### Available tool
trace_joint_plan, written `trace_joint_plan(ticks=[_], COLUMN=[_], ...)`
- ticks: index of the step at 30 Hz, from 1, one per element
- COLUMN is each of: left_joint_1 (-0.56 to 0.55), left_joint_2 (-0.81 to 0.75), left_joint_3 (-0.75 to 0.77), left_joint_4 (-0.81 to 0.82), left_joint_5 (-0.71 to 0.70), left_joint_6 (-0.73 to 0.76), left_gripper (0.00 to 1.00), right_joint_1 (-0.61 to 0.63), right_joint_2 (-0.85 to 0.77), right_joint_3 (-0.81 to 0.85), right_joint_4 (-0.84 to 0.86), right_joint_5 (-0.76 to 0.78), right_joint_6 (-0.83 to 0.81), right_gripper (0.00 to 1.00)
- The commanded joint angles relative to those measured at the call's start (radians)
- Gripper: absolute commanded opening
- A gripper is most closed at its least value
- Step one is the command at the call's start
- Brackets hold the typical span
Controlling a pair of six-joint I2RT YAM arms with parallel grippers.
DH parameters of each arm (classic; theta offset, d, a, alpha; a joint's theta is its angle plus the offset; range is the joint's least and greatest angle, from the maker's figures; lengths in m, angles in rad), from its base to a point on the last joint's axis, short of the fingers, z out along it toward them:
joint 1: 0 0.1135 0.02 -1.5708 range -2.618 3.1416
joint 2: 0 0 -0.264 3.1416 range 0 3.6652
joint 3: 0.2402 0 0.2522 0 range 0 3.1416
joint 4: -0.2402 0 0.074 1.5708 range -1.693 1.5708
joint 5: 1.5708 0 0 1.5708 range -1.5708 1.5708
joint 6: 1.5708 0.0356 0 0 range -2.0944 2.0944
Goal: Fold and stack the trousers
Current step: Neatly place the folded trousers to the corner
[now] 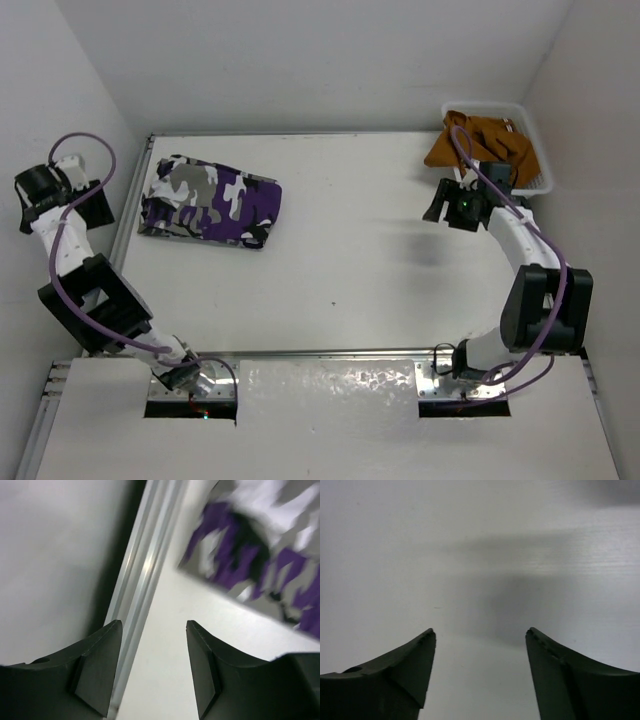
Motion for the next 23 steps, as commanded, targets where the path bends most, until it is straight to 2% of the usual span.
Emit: trace_joint_plan(ticks=[1, 6, 18, 23], left_joint_1=[0.073, 0.094, 0.094, 0.094], left_joint_2=[-0.052, -0.112, -0.14, -0.143], left_joint_3=[-0.099, -0.228, -0.276, -0.273], left_joint_4=[-0.05, -0.029, -0.02, -0.023], left_joint_5=[-0.055, -0.124, -0.14, -0.143], left_joint_6=[-0.023, -0.031, -0.047, -0.038], left_gripper=[0.52, 0.52, 0.52, 0.52], right_joint_1=[-0.034, -0.04, -0.038, -0.038], right_joint_2=[-0.052, -0.066, -0.072, -0.138], right_joint_3=[-0.039, -0.053, -0.025, -0.085], right_joint_4=[-0.033, -0.053, -0.125, -0.049], right_joint_5=[0.074, 0.169, 0.316, 0.312], right_joint_6=[0.015, 0.021, -0.002, -0.011], right_gripper=[0.74, 0.91, 0.94, 0.94])
